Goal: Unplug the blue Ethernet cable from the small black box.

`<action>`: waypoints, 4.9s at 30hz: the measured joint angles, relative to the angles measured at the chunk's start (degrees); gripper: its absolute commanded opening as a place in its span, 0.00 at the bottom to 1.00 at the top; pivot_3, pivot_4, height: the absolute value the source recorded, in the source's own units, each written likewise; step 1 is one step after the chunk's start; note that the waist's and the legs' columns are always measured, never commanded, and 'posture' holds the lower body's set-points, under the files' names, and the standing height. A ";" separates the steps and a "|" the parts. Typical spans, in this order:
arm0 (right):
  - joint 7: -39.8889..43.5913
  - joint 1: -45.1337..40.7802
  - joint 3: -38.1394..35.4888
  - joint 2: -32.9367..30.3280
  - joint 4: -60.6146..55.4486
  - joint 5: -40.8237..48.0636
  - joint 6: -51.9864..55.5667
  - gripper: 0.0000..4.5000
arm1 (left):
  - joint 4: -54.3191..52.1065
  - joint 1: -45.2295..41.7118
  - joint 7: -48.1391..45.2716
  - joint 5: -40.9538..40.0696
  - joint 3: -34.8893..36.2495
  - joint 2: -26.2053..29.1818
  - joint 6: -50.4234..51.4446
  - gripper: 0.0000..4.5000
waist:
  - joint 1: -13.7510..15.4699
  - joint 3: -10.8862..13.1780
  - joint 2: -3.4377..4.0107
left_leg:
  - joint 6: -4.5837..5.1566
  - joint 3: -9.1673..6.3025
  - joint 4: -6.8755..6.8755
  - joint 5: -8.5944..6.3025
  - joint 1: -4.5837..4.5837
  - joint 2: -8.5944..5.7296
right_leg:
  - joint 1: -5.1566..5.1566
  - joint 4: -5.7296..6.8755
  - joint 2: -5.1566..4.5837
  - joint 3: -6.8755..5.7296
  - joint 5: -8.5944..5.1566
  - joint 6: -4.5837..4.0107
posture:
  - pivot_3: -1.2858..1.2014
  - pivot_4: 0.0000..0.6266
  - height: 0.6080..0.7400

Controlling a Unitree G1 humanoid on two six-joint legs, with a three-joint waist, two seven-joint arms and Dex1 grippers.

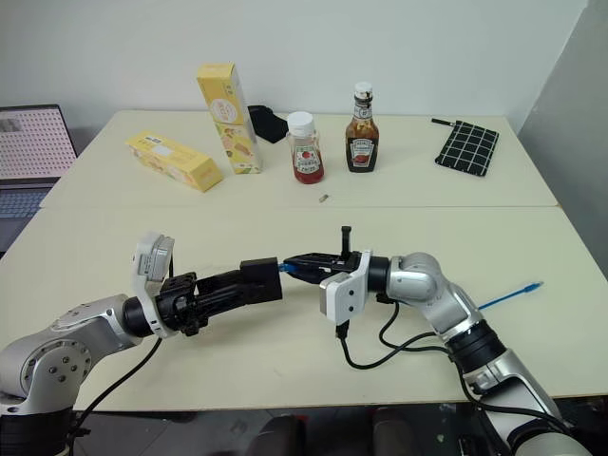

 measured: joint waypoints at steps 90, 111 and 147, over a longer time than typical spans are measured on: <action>13.83 3.82 -9.16 -5.74 -22.62 51.08 81.97 0.01 | 13.36 -7.99 -23.91 15.23 -12.67 -1.19 -17.52 0.17 | 0.03 0.01 0.02 | 0.03 -0.06 0.01 -0.01 -0.14 -0.04 | -0.07 -0.05 0.07 -0.08 -0.01 -0.01 | 0.52 0.24 1.00; 9.85 5.68 -16.70 -10.00 -9.55 42.99 75.17 0.01 | 14.47 -1.34 -19.80 15.62 -6.60 0.22 -19.55 0.17 | 0.02 0.01 0.01 | 0.03 -0.01 0.01 -0.01 -0.13 -0.04 | -0.07 -0.06 0.06 -0.06 -0.01 0.00 | 0.52 0.24 1.00; 3.95 2.29 -4.44 0.41 -17.28 26.27 64.63 0.75 | 30.96 -4.71 30.21 41.46 -0.24 -19.39 -54.13 0.17 | 0.20 0.01 0.01 | 0.01 -0.04 0.06 -0.01 -0.21 -0.11 | -0.11 -0.09 -0.09 -0.06 0.04 0.06 | 0.52 0.24 1.00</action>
